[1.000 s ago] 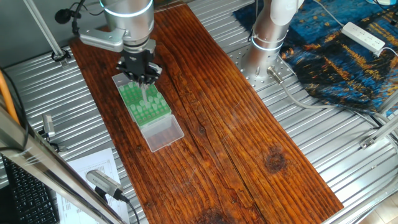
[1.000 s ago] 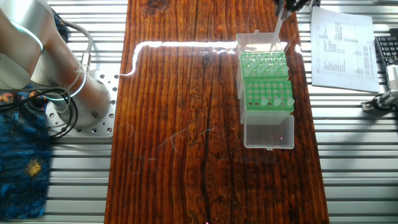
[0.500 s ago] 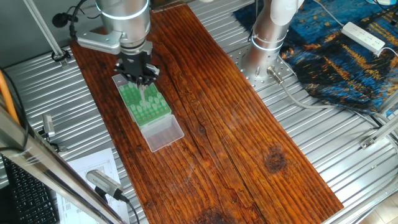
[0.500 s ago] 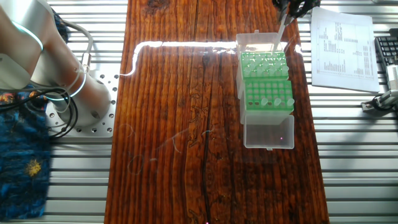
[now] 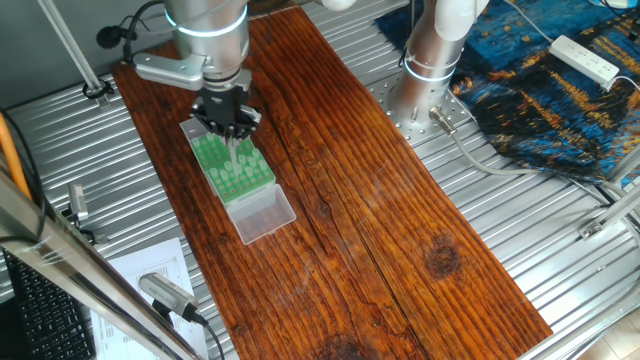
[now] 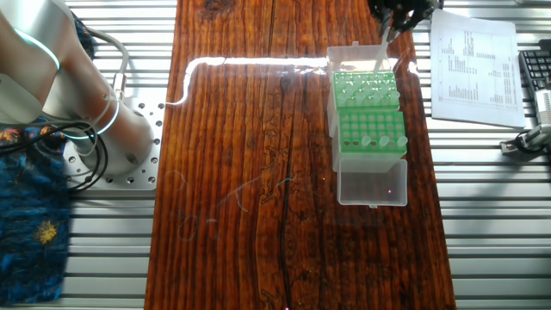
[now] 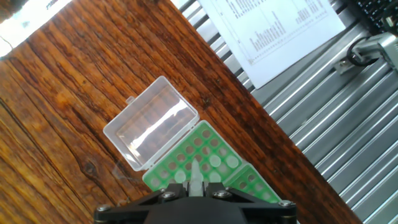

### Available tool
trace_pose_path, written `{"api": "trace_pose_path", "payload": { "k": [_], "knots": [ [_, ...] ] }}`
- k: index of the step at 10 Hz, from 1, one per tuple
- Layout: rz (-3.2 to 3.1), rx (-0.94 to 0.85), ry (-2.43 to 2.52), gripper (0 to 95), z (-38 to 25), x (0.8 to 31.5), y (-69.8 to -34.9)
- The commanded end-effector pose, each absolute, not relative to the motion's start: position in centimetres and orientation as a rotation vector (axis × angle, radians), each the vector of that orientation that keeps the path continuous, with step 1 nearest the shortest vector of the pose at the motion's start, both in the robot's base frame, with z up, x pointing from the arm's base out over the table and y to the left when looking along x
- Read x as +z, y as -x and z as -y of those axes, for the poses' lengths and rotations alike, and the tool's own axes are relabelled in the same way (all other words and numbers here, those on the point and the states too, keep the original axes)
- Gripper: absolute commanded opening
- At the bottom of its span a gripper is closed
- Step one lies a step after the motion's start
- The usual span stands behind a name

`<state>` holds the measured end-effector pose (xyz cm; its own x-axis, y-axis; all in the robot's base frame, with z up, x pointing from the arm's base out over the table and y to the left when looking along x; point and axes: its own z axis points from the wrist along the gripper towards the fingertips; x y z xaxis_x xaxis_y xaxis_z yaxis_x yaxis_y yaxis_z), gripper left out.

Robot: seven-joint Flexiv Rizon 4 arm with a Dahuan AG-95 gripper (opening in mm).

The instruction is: Transfer all large pipette tips from one holder to another

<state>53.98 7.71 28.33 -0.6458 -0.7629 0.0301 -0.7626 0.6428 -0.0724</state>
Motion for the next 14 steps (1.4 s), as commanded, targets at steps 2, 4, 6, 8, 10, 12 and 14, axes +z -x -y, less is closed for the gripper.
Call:
{"api": "trace_pose_path", "payload": {
  "k": [2, 4, 6, 8, 10, 12, 14],
  "knots": [
    [-2.844, -0.129, 1.311, 0.0, -7.6, 28.0, -54.4],
    [-2.840, -0.137, 1.328, 0.0, -7.5, 27.8, -54.5],
    [-2.844, -0.129, 1.317, 0.0, -7.5, 27.4, -54.2],
    [-2.841, -0.127, 1.319, 0.0, -7.6, 26.9, -54.0],
    [-2.831, -0.129, 1.341, 19.0, -7.5, 26.6, -53.9],
    [-2.829, -0.131, 1.350, 19.0, -7.5, 26.6, -53.9],
    [-2.829, -0.130, 1.354, 19.0, -7.6, 26.6, -53.9]
  ]
}}
